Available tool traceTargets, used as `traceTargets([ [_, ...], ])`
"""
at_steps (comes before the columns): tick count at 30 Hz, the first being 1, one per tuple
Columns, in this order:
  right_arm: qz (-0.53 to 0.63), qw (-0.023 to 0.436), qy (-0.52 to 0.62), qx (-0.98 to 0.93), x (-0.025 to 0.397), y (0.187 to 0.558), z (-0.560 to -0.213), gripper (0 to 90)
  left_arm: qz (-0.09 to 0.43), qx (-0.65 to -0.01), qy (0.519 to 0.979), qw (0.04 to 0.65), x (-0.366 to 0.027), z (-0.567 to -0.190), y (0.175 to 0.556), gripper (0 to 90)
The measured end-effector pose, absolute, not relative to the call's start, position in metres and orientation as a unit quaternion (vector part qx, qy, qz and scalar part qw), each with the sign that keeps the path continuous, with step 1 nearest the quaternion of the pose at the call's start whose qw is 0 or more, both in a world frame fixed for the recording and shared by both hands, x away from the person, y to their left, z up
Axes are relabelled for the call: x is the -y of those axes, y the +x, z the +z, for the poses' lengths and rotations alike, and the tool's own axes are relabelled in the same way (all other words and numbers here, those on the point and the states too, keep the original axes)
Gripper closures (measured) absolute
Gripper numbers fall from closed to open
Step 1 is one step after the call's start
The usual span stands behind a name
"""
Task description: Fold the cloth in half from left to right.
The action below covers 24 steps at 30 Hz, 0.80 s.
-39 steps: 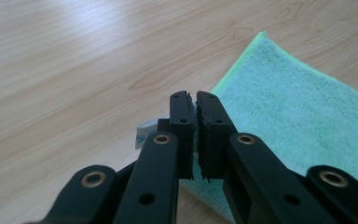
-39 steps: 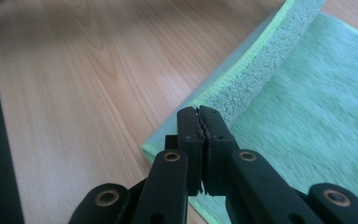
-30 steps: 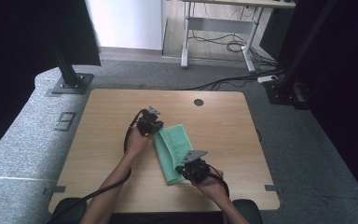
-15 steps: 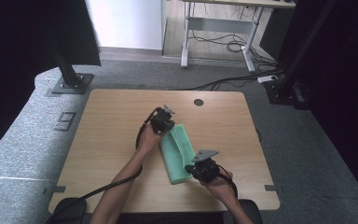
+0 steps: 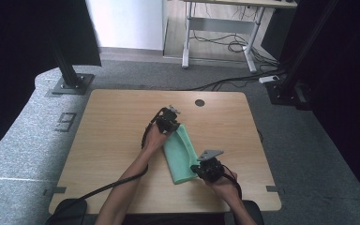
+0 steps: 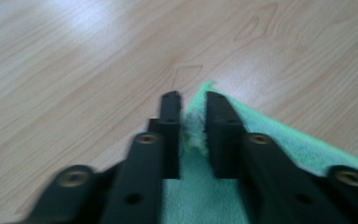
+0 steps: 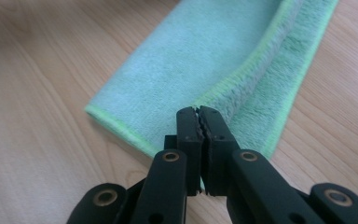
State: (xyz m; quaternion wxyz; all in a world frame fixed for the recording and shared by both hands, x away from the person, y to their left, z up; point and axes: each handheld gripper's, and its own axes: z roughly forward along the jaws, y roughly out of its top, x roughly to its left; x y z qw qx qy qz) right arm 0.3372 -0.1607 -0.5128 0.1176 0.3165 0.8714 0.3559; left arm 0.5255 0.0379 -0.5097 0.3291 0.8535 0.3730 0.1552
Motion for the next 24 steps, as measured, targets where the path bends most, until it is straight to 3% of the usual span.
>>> traceTargets([
  [3, 0.353, 0.124, 0.321, -0.87, 0.163, 0.338, -0.513, 85.5, 0.157, -0.378, 0.845, 0.343, -0.039, -0.508, 0.525, 54.7],
  [4, 0.352, 0.125, 0.324, -0.869, 0.165, 0.338, -0.512, 85.0, 0.16, -0.378, 0.843, 0.348, -0.039, -0.506, 0.525, 54.7],
  [7, 0.343, 0.142, 0.336, -0.866, 0.172, 0.338, -0.509, 78.4, 0.168, -0.378, 0.836, 0.36, -0.04, -0.498, 0.522, 41.2],
  [12, 0.348, 0.156, 0.354, -0.854, 0.185, 0.339, -0.503, 73.6, 0.173, -0.364, 0.84, 0.362, -0.041, -0.49, 0.516, 31.5],
  [13, 0.348, 0.156, 0.354, -0.854, 0.185, 0.339, -0.503, 73.6, 0.173, -0.364, 0.84, 0.362, -0.041, -0.49, 0.516, 31.5],
  [14, 0.357, 0.163, 0.361, -0.846, 0.187, 0.342, -0.499, 66.3, 0.177, -0.358, 0.844, 0.359, -0.044, -0.489, 0.512, 31.3],
  [18, 0.366, 0.169, 0.357, -0.842, 0.18, 0.349, -0.502, 52.3, 0.183, -0.355, 0.847, 0.35, -0.051, -0.493, 0.507, 30.2],
  [24, 0.323, 0.168, 0.347, -0.864, 0.176, 0.36, -0.525, 44.7, 0.186, -0.371, 0.847, 0.331, -0.081, -0.509, 0.507, 25.8],
])
